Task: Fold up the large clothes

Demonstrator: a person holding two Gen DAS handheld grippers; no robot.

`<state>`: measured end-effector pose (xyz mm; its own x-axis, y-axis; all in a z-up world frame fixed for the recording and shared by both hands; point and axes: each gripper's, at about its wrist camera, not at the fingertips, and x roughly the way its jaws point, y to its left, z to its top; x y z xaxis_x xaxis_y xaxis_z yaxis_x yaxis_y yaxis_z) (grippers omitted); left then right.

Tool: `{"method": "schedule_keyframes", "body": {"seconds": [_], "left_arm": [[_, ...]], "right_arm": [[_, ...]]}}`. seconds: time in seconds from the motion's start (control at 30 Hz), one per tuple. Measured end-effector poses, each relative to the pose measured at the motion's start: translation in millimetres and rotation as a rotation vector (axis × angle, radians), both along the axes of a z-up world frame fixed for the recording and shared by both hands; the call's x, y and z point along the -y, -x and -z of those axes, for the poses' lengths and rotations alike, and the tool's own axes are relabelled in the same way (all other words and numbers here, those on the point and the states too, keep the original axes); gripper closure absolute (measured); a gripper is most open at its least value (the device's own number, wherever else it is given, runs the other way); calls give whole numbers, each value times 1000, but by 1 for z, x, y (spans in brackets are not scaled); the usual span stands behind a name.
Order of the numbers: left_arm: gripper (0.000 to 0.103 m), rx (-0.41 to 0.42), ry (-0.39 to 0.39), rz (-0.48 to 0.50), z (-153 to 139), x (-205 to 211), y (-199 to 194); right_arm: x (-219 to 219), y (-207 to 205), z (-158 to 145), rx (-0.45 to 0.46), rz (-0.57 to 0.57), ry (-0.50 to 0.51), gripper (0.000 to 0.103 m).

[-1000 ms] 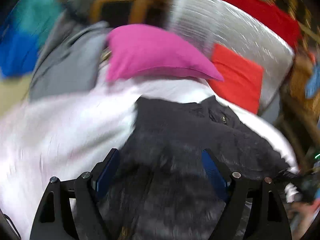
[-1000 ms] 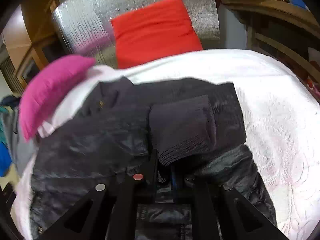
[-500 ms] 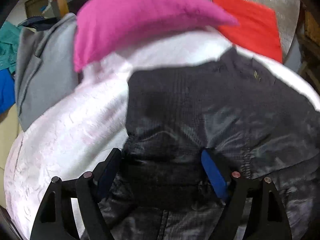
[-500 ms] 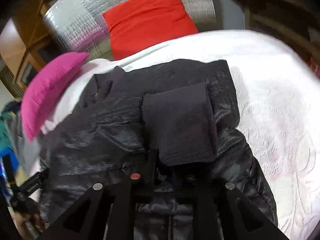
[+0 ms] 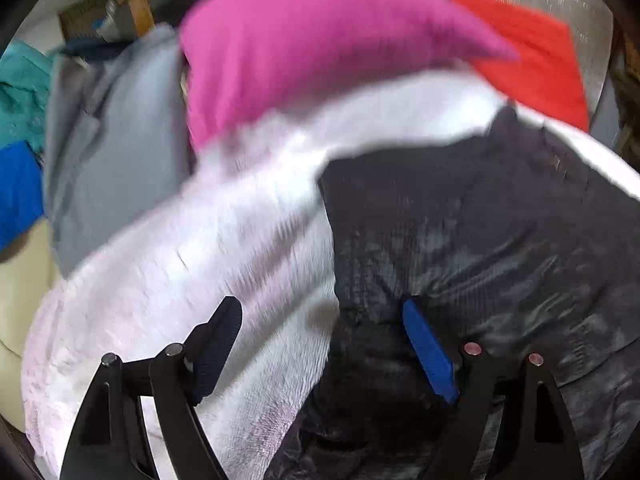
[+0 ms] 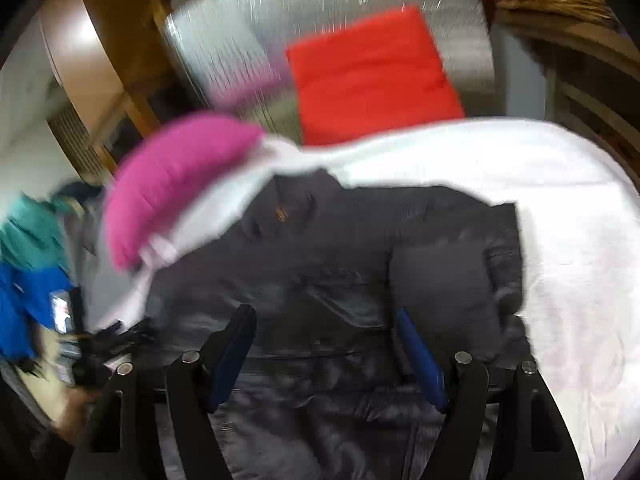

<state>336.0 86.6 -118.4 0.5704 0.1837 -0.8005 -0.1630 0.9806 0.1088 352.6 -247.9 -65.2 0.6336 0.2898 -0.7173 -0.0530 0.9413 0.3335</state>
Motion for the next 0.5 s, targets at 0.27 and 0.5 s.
{"method": "schedule_keyframes", "body": {"seconds": [0.27, 0.5], "left_arm": [[20, 146, 172, 59, -49, -32, -9], [91, -57, 277, 123, -5, -33, -72]], "right_arm": [[-22, -11, 3, 9, -36, 89, 28], [-49, -46, 47, -76, -93, 211, 28]]}}
